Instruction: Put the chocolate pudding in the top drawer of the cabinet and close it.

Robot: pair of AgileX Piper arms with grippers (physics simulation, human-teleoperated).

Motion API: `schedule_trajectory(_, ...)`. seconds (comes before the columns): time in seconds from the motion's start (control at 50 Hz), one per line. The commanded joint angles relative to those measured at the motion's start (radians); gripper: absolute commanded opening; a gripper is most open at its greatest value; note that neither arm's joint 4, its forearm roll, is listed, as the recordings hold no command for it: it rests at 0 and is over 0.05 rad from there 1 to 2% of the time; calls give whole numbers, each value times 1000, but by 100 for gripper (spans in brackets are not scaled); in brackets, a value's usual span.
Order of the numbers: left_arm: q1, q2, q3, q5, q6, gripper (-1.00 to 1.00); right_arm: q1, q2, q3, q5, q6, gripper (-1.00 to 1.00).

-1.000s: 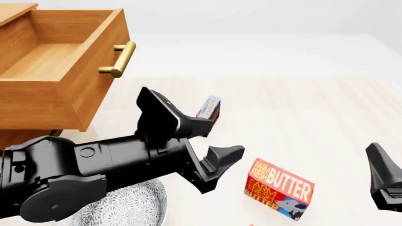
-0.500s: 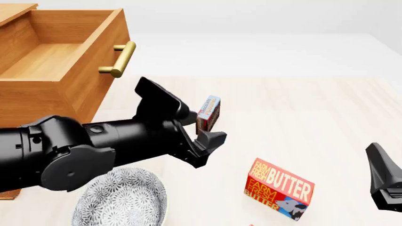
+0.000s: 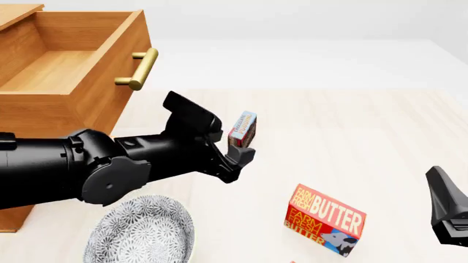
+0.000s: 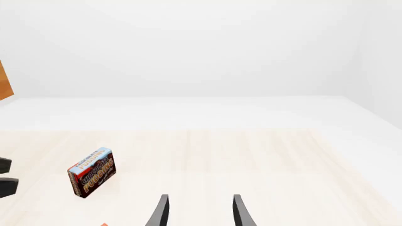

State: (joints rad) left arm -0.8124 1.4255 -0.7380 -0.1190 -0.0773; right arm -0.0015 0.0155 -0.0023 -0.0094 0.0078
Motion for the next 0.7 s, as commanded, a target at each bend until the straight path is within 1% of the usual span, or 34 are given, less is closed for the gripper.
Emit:
schedule_trajectory(0.02,19,57,-9,-43,-28,100,0,0,0,0,0,100)
schedule_trajectory(0.16,35,73,-19,-47,-32,100,0,0,0,0,0,100)
schedule_trajectory(0.34,84,78,-13,-68,-32,100,0,0,0,0,0,100)
schedule_trajectory(0.4,77,83,-13,-79,-52,100,0,0,0,0,0,100)
schedule_trajectory(0.7,81,144,-36,-98,-55,100,0,0,0,0,0,100)
